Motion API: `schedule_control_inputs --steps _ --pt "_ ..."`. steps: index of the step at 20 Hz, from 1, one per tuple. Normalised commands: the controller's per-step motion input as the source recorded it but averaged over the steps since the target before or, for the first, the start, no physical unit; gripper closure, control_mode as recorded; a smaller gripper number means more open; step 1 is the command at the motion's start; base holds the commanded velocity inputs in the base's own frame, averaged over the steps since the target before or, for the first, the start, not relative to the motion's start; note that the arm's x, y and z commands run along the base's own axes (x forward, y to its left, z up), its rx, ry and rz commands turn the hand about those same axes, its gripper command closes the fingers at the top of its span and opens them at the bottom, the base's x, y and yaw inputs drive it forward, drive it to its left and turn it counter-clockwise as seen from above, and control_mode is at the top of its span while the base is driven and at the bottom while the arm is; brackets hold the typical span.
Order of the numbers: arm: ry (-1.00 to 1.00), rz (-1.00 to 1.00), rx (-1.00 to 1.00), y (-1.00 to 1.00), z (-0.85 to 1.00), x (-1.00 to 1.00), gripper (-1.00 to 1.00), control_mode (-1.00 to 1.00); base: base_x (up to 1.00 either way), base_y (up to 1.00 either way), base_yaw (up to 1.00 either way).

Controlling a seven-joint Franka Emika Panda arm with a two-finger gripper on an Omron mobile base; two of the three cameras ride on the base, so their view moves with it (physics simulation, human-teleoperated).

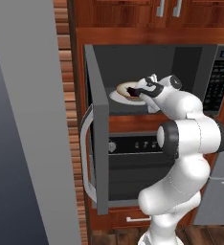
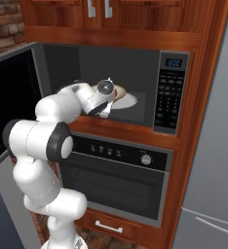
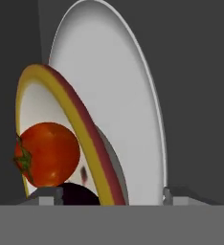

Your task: Place the bowl containing the tomato and eggplant in the microwave. Close the microwave door and press the start button to microwave the meal.

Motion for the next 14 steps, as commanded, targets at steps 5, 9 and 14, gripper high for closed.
schedule_control_inputs --steps 5,9,14 --pt "-0.03 0.0 0.0 0.0 0.13 -0.11 -1.0 -1.0 0.0 0.0 0.0" --pt "-0.05 0.0 0.0 0.0 0.38 -0.4 -1.0 -1.0 0.0 0.0 0.0" --pt "0.0 0.04 -0.09 -0.02 0.36 -0.72 -1.0 -1.0 0.0 0.0 0.0"
